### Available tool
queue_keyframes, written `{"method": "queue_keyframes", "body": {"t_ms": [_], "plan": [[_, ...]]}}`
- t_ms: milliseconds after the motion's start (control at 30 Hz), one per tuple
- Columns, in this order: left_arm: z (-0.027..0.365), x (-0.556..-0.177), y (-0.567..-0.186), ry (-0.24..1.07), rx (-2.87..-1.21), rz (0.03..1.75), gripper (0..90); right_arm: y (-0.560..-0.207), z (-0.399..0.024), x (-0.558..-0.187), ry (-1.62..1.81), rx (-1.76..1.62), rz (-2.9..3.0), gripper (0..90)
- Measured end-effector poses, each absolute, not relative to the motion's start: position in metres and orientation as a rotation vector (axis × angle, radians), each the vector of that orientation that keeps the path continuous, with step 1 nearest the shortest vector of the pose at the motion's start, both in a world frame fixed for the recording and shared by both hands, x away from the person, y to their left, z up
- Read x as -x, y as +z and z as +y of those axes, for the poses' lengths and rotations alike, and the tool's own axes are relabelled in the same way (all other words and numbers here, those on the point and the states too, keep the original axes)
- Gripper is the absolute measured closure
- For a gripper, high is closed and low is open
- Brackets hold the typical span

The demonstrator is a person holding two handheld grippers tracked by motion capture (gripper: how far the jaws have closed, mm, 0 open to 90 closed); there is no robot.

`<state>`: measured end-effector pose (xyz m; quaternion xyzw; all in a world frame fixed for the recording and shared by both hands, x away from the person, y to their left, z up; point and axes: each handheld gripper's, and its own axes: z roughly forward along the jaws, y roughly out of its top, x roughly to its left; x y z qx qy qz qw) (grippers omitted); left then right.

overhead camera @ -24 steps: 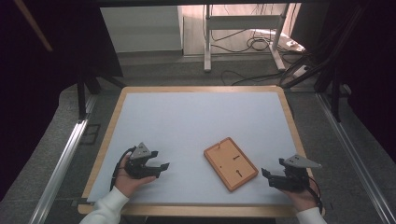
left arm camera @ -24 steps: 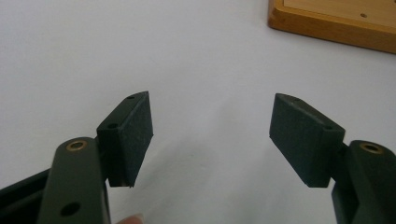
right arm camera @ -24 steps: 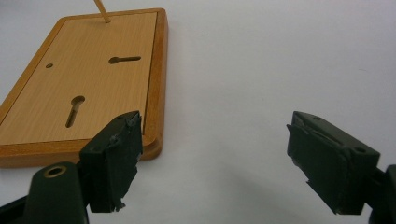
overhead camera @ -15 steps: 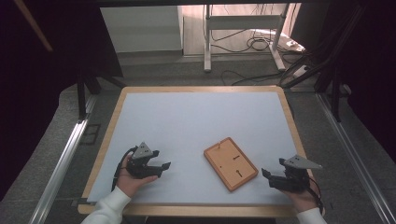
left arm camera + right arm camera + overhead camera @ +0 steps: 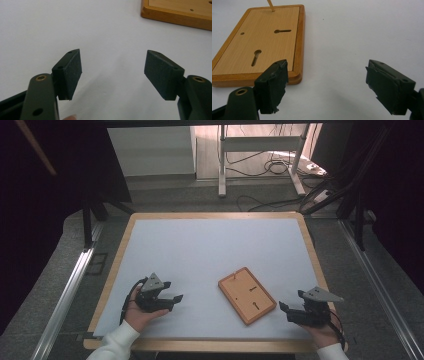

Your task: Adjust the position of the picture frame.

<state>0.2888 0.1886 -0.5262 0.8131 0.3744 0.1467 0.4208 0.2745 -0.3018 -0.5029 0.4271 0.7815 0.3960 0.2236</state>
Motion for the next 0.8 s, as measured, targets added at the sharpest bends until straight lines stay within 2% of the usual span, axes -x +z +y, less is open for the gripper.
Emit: {"method": "queue_keyframes", "body": {"t_ms": [367,800], "plan": [[0.178,-0.292,-0.524,0.346,-2.050,0.941,31.6,-0.504,-0.302,-0.275,1.089,-1.177,2.162,18.2],[0.127,-0.315,-0.509,0.281,-2.092,0.870,29.0,-0.506,-0.303,-0.274,1.078,-1.182,2.166,18.2]]}}
